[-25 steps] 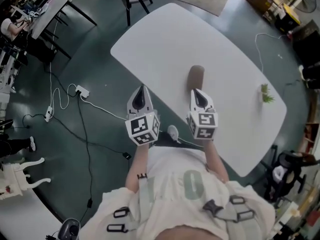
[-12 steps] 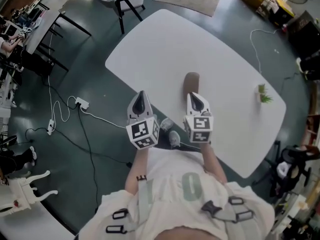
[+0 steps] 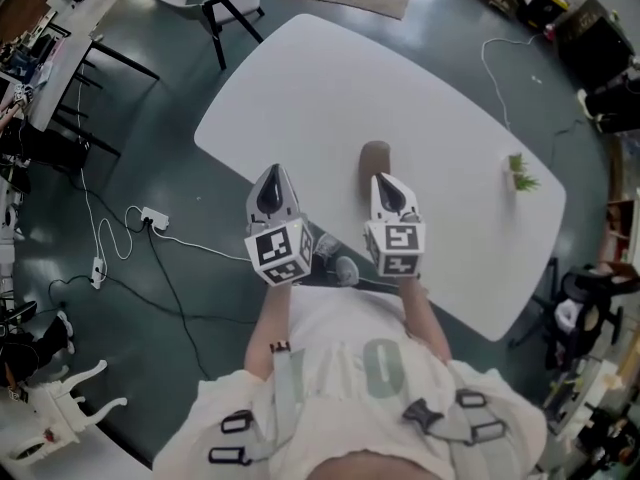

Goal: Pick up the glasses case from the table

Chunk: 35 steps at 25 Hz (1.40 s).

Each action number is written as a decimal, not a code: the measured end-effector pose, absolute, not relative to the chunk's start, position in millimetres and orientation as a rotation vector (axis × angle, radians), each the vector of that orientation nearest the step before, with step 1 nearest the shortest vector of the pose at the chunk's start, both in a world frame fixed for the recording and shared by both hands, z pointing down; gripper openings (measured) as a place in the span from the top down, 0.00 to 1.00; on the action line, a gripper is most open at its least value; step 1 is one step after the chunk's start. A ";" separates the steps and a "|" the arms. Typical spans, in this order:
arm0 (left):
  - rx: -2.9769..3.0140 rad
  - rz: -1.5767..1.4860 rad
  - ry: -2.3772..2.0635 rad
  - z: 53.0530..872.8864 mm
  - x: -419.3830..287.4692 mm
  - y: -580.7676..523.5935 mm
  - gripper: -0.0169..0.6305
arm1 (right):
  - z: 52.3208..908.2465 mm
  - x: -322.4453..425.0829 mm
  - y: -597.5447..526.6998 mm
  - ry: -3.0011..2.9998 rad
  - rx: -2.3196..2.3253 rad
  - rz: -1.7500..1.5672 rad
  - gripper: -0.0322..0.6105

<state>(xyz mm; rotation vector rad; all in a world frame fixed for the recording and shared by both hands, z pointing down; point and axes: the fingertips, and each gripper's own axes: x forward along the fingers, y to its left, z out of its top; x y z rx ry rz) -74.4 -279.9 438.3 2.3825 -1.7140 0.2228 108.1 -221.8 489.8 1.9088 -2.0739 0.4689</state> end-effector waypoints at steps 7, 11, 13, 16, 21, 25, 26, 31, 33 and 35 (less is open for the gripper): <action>2.415 0.246 -1.639 445.4 -65.0 -294.5 0.97 | 501.6 110.3 -229.0 -2.052 1.941 0.519 0.95; 2.432 0.257 -1.597 448.0 -61.5 -305.5 0.97 | 504.0 102.9 -237.8 -2.056 1.937 0.621 0.67; 2.438 0.263 -1.575 450.3 -60.0 -309.9 0.97 | 501.8 103.4 -246.2 -2.047 1.982 0.661 0.52; 2.445 0.276 -1.546 455.3 -55.6 -315.0 0.97 | 504.6 107.7 -256.9 -2.004 1.996 0.722 0.38; 2.441 0.290 -1.510 463.6 -53.6 -325.0 0.97 | 535.3 120.2 -260.8 -1.852 1.910 0.900 0.37; 2.420 0.301 -1.488 473.5 -57.4 -339.1 0.97 | 563.5 133.4 -268.2 -1.744 1.894 1.054 0.37; 2.414 0.304 -1.481 476.7 -58.0 -342.2 0.97 | 568.4 136.5 -269.1 -1.715 1.882 1.069 0.37; 2.395 0.319 -1.444 493.3 -56.0 -354.5 0.97 | 600.0 143.3 -269.0 -1.597 1.771 1.196 0.37; 2.382 0.325 -1.430 501.6 -54.3 -357.7 0.97 | 612.4 143.9 -270.1 -1.555 1.732 1.248 0.37; 2.366 0.323 -1.416 508.0 -52.6 -360.5 0.97 | 621.2 145.1 -270.9 -1.518 1.701 1.265 0.37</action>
